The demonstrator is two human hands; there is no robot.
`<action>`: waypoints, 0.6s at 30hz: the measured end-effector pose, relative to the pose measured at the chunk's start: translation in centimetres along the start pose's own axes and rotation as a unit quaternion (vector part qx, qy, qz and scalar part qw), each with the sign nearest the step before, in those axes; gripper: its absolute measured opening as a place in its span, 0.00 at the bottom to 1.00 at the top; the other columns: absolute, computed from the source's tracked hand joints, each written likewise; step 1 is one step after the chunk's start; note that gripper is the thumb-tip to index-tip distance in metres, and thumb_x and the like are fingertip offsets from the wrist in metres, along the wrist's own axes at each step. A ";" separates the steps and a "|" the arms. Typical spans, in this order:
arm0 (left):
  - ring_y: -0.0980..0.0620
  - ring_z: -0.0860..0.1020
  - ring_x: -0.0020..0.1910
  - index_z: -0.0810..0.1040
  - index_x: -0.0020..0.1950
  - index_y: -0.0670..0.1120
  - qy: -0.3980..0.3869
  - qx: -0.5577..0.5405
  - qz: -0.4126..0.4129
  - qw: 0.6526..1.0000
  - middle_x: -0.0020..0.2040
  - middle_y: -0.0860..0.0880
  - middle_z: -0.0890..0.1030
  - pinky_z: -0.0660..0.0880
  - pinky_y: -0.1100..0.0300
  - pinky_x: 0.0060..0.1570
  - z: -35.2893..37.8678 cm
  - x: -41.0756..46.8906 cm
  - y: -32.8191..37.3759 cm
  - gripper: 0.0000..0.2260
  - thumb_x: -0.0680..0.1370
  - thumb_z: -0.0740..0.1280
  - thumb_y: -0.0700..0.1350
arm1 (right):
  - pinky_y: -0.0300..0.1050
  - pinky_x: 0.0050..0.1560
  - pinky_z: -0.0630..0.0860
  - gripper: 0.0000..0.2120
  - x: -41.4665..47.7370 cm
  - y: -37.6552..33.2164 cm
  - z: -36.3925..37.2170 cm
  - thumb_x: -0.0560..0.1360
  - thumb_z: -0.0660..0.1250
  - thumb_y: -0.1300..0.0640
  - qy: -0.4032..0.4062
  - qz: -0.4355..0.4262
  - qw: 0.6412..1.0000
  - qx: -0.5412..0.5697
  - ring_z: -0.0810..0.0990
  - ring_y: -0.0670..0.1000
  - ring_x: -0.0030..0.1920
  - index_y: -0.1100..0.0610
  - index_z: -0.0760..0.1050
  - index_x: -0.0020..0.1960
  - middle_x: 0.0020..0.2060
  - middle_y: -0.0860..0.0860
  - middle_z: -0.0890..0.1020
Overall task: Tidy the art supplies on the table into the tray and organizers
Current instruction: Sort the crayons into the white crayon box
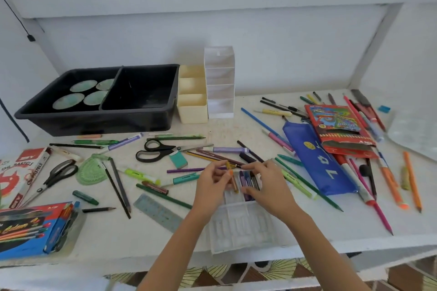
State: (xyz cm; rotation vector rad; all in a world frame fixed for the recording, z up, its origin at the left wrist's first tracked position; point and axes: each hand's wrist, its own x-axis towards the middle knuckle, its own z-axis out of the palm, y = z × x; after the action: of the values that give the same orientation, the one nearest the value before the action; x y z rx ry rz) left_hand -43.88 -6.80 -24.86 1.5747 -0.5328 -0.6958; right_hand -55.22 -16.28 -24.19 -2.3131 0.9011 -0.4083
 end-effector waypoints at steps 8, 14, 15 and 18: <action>0.62 0.74 0.39 0.76 0.56 0.50 -0.001 0.126 0.071 0.990 0.41 0.53 0.77 0.70 0.73 0.38 0.2 -1.4 0.0 0.10 0.76 0.67 0.40 | 0.32 0.50 0.65 0.14 -0.6 0.8 1.3 0.70 0.74 0.58 0.045 0.022 0.995 0.084 0.69 0.46 0.50 0.54 0.80 0.54 0.50 0.51 0.68; 0.60 0.76 0.41 0.75 0.53 0.54 0.043 0.109 0.084 0.990 0.42 0.54 0.78 0.72 0.71 0.39 0.8 -2.4 0.6 0.09 0.76 0.67 0.41 | 0.22 0.43 0.65 0.13 -0.7 1.7 0.9 0.73 0.70 0.61 0.016 0.004 0.994 0.107 0.68 0.42 0.42 0.53 0.79 0.57 0.46 0.47 0.67; 0.59 0.77 0.42 0.74 0.52 0.54 0.054 0.087 0.093 0.990 0.42 0.54 0.79 0.73 0.70 0.40 0.8 -2.5 0.8 0.09 0.76 0.67 0.41 | 0.22 0.43 0.66 0.13 -0.7 1.7 0.9 0.73 0.70 0.62 0.021 0.003 0.993 0.113 0.68 0.40 0.41 0.52 0.79 0.56 0.46 0.47 0.68; 0.58 0.78 0.41 0.74 0.51 0.55 0.070 0.079 0.127 0.986 0.42 0.55 0.79 0.72 0.71 0.40 0.8 -2.6 1.2 0.10 0.77 0.67 0.40 | 0.25 0.43 0.67 0.13 -0.8 1.6 1.1 0.72 0.71 0.62 0.035 0.001 0.993 0.115 0.69 0.41 0.40 0.51 0.80 0.56 0.46 0.48 0.68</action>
State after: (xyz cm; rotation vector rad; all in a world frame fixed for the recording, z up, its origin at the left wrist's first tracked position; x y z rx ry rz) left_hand -46.23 -5.74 -23.36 1.6525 -0.6831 -0.3543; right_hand -56.06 -16.16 -26.10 -2.0981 0.8422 -0.5640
